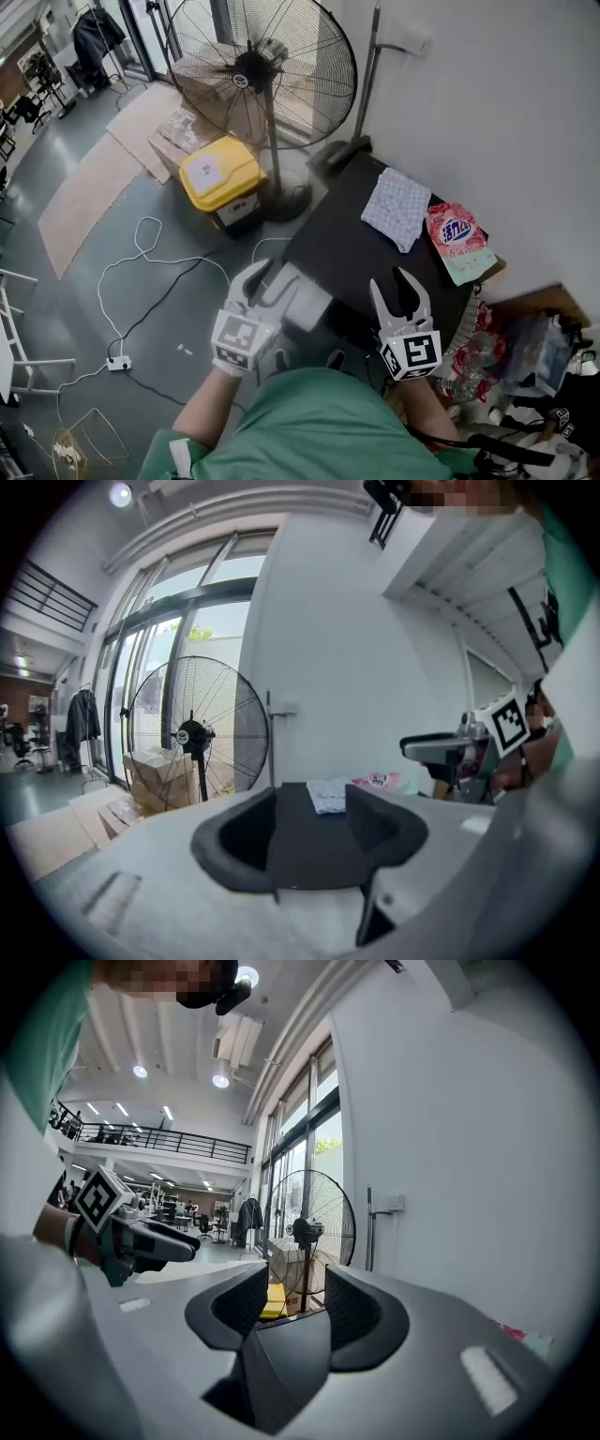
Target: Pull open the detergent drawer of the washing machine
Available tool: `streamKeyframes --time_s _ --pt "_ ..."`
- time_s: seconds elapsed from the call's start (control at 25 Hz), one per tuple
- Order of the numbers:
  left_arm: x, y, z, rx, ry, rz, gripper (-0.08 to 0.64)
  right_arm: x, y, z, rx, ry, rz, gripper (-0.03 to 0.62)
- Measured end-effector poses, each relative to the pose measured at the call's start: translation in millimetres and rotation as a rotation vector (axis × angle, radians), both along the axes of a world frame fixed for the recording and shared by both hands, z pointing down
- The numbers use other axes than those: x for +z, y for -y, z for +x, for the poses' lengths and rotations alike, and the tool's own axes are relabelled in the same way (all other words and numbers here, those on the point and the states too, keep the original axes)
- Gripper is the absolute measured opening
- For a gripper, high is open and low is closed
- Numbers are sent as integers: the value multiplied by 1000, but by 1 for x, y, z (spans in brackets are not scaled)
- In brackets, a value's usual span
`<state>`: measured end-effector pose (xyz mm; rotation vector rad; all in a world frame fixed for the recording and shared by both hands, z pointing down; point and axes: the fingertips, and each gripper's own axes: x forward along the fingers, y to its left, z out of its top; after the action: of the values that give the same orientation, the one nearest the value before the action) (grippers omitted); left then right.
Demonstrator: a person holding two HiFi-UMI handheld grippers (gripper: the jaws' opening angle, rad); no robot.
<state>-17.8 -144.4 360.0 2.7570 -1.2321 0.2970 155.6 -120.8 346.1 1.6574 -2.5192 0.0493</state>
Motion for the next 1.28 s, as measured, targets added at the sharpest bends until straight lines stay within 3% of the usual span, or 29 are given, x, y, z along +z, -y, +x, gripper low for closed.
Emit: streamKeyframes --time_s 0.64,0.84,1.16,1.28 --pt "12 5 8 -28 43 -13 233 4 10 13 -9 -2 3 187" --pt "15 6 8 -39 38 -27 227 11 10 7 -61 14 -13 189" --pt "27 -1 0 -48 53 -54 225 5 2 -3 -101 60 23 116" --pt "58 -12 -21 -76 112 -90 220 3 3 1 -80 88 11 114"
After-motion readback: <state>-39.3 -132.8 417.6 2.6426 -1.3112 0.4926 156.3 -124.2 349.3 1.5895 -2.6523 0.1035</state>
